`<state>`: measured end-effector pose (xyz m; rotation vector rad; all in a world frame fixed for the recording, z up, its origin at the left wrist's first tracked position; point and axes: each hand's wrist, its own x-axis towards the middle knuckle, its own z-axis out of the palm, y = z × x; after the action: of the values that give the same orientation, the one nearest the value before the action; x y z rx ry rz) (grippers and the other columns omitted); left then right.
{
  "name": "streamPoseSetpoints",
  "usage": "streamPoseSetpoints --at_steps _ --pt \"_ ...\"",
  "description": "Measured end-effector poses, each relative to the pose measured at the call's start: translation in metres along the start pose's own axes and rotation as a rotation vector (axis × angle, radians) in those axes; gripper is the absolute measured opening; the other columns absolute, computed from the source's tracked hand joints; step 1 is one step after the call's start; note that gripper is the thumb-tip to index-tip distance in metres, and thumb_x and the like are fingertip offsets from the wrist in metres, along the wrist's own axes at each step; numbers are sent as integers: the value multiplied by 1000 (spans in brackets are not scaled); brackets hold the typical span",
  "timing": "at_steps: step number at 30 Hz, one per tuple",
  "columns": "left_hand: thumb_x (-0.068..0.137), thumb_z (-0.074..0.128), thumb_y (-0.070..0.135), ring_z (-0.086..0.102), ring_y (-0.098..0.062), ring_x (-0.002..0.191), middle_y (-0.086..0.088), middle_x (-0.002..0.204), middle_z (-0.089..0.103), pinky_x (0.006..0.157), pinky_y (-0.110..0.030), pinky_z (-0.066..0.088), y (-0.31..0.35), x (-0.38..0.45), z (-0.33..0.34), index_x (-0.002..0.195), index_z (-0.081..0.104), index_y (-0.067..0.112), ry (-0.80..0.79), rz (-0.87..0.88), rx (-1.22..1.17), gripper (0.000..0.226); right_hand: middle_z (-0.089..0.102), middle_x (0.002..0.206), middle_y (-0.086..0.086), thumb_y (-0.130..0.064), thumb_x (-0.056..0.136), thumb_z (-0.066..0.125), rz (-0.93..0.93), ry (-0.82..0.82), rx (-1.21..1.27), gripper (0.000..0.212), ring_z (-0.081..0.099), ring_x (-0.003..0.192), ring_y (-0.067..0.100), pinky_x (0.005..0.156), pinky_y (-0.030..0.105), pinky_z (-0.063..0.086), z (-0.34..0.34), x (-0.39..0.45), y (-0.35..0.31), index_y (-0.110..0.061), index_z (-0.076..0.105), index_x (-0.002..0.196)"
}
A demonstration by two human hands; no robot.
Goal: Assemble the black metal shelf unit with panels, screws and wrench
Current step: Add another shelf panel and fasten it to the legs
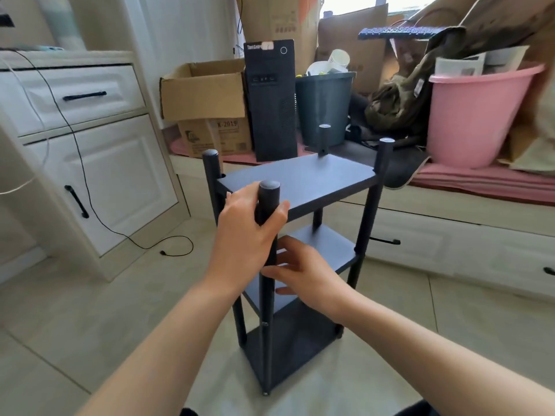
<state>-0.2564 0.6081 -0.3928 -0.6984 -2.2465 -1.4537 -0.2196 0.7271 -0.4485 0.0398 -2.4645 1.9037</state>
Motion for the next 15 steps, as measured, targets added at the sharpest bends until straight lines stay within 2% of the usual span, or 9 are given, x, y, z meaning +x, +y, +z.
streamPoseSetpoints --at_steps 2,6,9,11,13,15 --pt "96 64 27 60 -18 104 5 104 66 93 -38 49 -4 -1 -2 108 65 18 5 -2 4 16 70 111 1 -16 93 66 8 4 6 22 69 98 13 83 36 60 3 2 -1 -14 58 113" --pt "96 64 30 60 -16 95 7 99 66 88 -36 50 -12 -1 -7 105 65 20 12 -26 7 13 70 114 5 -19 92 67 25 6 -4 26 70 100 19 86 41 59 7 6 3 -11 59 116" --pt "96 65 29 61 -17 92 5 95 67 86 -39 52 -15 -2 -12 104 66 20 -12 -15 32 12 72 111 3 -20 91 69 50 -4 38 27 71 97 16 85 39 60 9 10 7 -13 62 115" --pt "96 66 25 65 -15 99 5 100 70 91 -38 53 -17 -1 -18 107 67 21 -45 -4 24 12 73 109 -1 -22 91 69 80 -41 79 25 70 97 11 84 35 60 8 12 9 -16 63 115" --pt "95 67 21 66 -4 106 11 106 72 96 -27 52 -21 2 -25 113 66 25 -88 6 -7 18 73 105 -4 -25 91 69 94 -46 73 20 70 98 8 84 34 60 4 14 11 -21 64 111" --pt "95 67 21 63 8 108 17 109 71 92 -11 48 -26 5 -33 122 63 29 -138 18 -29 28 74 101 -6 -29 91 69 84 19 -26 18 69 96 8 86 32 59 -8 17 13 -24 66 108"
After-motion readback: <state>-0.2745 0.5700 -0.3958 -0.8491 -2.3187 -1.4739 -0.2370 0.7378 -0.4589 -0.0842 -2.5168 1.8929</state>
